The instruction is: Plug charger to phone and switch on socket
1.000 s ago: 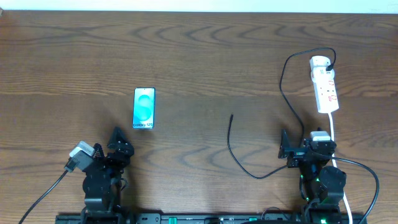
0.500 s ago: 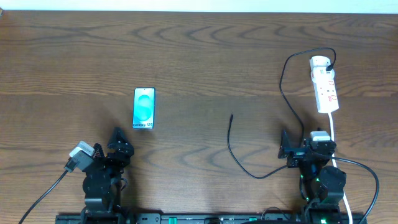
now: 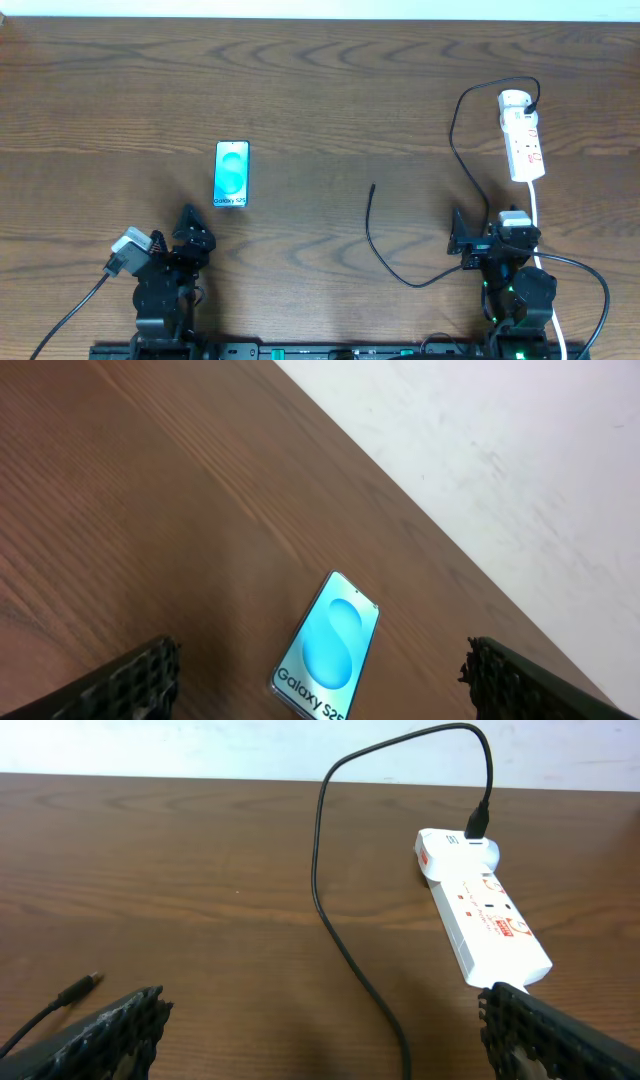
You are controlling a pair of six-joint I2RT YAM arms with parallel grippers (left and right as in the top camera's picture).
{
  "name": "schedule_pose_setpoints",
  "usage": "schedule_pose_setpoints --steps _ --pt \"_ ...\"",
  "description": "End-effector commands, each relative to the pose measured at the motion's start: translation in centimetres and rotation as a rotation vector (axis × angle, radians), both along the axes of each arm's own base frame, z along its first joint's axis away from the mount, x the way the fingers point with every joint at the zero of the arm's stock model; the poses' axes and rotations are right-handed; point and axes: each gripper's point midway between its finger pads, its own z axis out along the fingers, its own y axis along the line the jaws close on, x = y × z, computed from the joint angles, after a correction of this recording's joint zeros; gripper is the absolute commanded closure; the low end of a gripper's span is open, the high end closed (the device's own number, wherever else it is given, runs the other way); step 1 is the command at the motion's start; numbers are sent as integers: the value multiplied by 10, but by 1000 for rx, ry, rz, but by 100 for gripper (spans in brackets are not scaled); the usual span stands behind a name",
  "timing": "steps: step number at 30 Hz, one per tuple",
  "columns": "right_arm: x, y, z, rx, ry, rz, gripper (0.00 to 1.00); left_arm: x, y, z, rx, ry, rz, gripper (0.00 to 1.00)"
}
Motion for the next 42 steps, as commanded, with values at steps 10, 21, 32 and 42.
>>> schedule_pose_setpoints --steps 10,21,32,42 --pt "0 2 -2 11 7 0 1 -2 3 -12 12 36 11 9" --pt "0 2 -2 11 7 0 1 -2 3 -12 12 35 11 9" --pt "0 2 -2 11 7 0 1 -2 3 -12 12 35 11 9" --pt "0 2 -2 11 7 0 1 3 -13 8 68 -17 -102 9"
